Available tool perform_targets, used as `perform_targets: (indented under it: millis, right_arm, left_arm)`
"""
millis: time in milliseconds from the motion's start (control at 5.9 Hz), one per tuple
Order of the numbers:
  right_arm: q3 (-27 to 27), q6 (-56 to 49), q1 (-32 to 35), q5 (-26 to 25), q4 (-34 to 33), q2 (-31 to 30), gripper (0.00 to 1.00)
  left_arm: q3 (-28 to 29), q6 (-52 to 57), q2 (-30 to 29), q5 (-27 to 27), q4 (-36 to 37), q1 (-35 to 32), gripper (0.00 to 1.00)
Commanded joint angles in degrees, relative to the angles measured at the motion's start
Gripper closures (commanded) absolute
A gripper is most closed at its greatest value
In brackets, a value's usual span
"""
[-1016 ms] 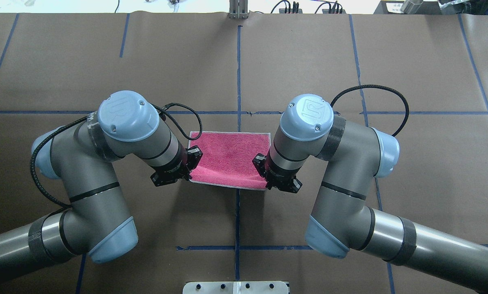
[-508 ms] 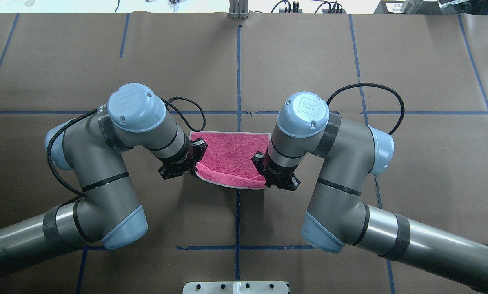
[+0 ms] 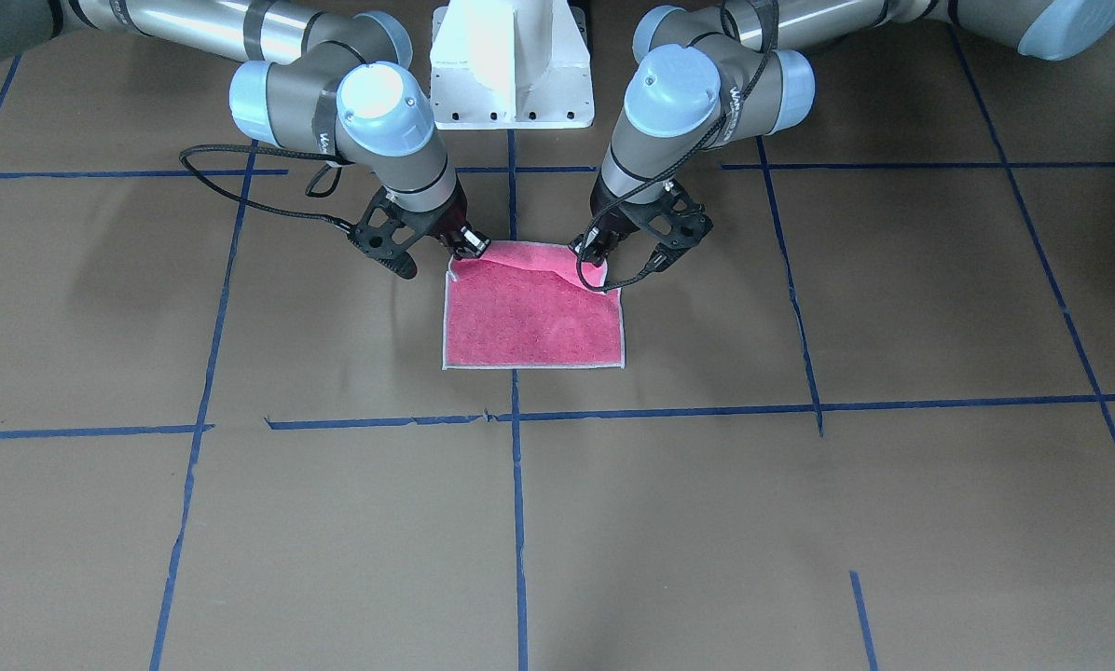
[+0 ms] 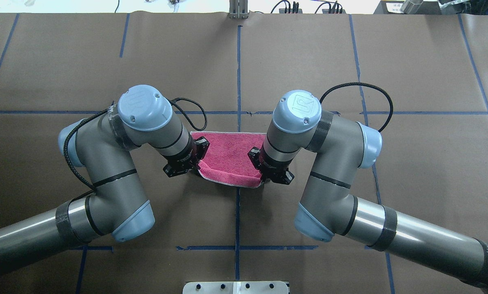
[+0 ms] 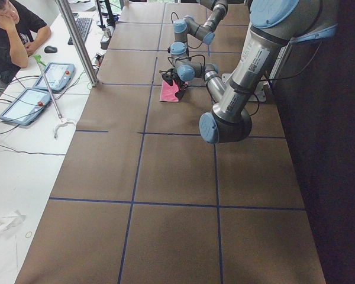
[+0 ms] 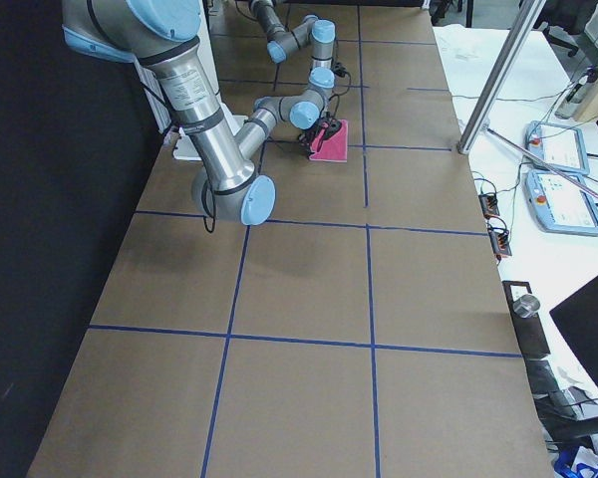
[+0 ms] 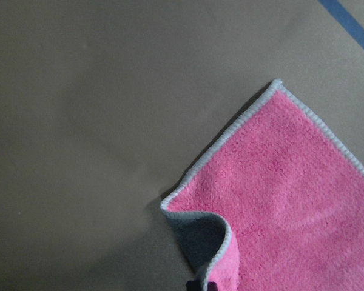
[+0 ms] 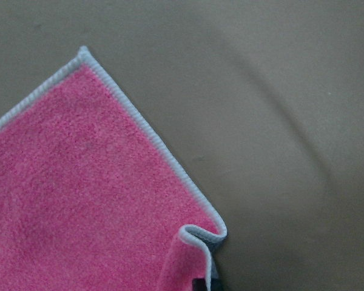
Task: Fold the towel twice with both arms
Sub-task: 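Carry the held edge with both grippers over toward the far edge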
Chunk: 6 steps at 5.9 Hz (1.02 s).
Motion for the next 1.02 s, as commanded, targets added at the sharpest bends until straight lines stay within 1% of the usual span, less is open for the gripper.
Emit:
perform_targets:
  millis: [0, 339, 508, 847]
  right_arm:
    - [-1.39, 0.01, 1.92, 2.32, 0.29, 0.64, 0.96]
    - [-3.49, 0.01, 4.21, 4.44, 0.29, 0.9, 0.97]
    - [-3.85, 0.01, 5.26, 5.92, 0.29, 0.9, 0.97]
    - [-4.72, 0.01, 5.62, 6.2, 0.29, 1.77, 0.97]
  left_arm:
    - [1.2, -1.88, -0.03, 0.0, -1.93, -0.27, 1.0]
    - [3.21, -5.66, -0.03, 0.0, -6.83, -1.41, 1.0]
    - [3.57, -6.11, -0.03, 0.0, -7.47, -2.11, 1.0]
    - [3.83, -7.6, -0.03, 0.0, -7.48, -2.74, 1.0]
